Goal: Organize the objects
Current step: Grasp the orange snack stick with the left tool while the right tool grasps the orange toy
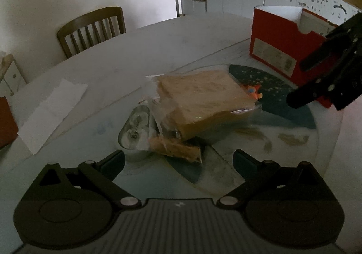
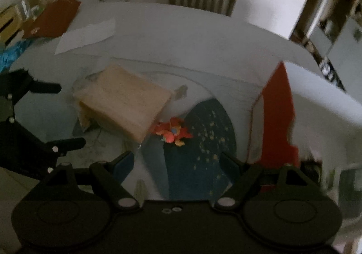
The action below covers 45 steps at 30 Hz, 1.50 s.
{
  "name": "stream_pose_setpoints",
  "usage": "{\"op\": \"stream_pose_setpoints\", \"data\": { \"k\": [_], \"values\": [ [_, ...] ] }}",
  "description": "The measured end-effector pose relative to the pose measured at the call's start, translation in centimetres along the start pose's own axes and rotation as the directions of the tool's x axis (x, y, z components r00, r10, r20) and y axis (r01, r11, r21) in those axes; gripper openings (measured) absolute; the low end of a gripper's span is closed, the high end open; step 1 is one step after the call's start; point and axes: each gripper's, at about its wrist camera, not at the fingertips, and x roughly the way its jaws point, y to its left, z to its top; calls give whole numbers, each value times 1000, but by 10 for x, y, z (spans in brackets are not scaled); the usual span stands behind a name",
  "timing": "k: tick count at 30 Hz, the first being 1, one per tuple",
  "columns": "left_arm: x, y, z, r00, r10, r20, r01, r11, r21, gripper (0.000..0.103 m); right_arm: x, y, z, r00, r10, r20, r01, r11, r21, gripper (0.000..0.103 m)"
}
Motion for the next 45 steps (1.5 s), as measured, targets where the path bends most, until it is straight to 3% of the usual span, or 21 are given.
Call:
{"op": "stream_pose_setpoints", "data": {
  "k": [9,14,25,30,34,36,45],
  "values": [
    [11,2,0,1000,4,8,-5,999,37,101,34,-6,10,999,2,-38,-4,999,-46,80],
    [14,3,0,1000,9,11,-10,999,51,101,51,-14,14,998,7,-64,-8,1000,-23,67],
    [20,1,2,1000,3,17,-4,998,62,92,63,-12,20,996,65,-54,-67,998,-22,56],
    [19,-1,4,999,18,34,-21,997,80,71,65,-10,23,994,100,-46,-100,995,-11,46],
    [19,-3,4,999,24,36,-28,995,94,65,64,-8,23,994,100,-40,-100,995,-14,39],
    [18,-4,4,999,33,39,-37,994,105,57,63,-9,21,994,100,-37,-100,995,-7,39],
    [12,-4,3,1000,10,25,-12,997,83,51,51,-6,8,996,86,-33,-85,996,29,37]
  ]
}}
